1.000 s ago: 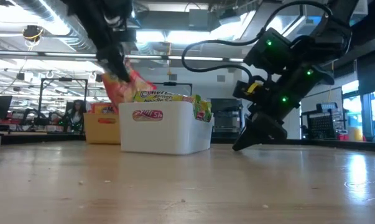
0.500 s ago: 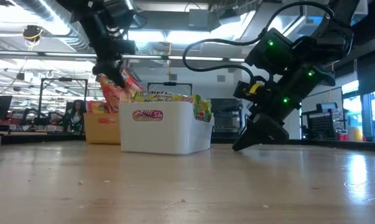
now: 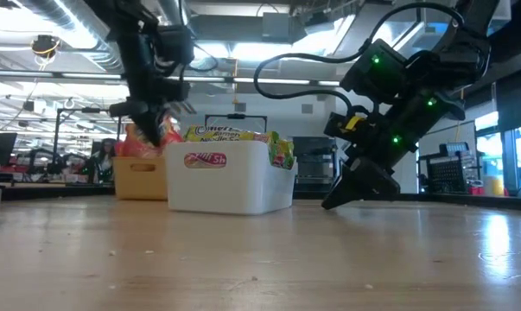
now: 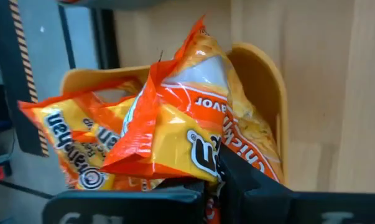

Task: Sort Maruchan noodles
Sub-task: Put the orange noodle pack into the yellow bin

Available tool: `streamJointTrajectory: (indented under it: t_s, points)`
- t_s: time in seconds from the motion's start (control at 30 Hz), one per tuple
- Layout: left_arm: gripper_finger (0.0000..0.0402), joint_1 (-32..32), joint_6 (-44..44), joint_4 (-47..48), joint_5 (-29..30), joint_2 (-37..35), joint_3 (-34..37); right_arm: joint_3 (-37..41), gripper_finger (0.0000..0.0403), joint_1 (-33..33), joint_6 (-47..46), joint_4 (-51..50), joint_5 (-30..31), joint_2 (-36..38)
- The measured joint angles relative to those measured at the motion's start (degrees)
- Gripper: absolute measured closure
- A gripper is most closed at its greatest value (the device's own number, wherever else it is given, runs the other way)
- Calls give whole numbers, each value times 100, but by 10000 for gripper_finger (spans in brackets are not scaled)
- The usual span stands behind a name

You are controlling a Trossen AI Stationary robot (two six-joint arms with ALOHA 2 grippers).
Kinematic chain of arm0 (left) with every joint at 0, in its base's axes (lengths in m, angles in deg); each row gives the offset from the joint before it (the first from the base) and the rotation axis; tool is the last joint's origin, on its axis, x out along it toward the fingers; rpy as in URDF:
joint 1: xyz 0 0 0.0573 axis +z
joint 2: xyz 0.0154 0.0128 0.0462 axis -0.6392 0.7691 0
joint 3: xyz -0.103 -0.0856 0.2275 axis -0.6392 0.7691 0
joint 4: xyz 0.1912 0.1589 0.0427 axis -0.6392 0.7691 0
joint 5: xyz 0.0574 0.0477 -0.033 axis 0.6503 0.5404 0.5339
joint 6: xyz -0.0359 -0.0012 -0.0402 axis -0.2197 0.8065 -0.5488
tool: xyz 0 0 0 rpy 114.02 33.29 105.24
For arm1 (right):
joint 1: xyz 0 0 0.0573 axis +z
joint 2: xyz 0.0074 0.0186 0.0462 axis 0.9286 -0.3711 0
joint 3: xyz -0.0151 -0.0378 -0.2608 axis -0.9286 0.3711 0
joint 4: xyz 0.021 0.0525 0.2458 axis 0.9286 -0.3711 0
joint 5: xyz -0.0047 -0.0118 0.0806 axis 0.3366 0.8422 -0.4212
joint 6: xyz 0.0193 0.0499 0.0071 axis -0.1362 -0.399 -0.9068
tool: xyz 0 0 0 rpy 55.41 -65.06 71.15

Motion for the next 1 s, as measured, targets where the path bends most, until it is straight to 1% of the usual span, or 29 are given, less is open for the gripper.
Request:
streamJointTrajectory:
  t_s: [0.2, 0.43, 0.53, 0.67, 1.0]
  points:
    - [392, -174, 87, 548, 271, 78, -57, 0, 403, 0, -4, 5, -2, 0]
    - [393, -147, -212, 1632, 419, 75, -722, 0, 403, 0, -12, 11, -3, 0]
    - [393, -136, -214, 1862, 416, 80, -752, 0, 403, 0, -25, 13, -4, 0]
    - [393, -61, -217, 1882, 363, 324, -580, 0, 403, 1, -22, 17, -4, 0]
    - [392, -60, -478, 1801, 287, 1398, -551, -2, 403, 2, -8, 15, -7, 0]
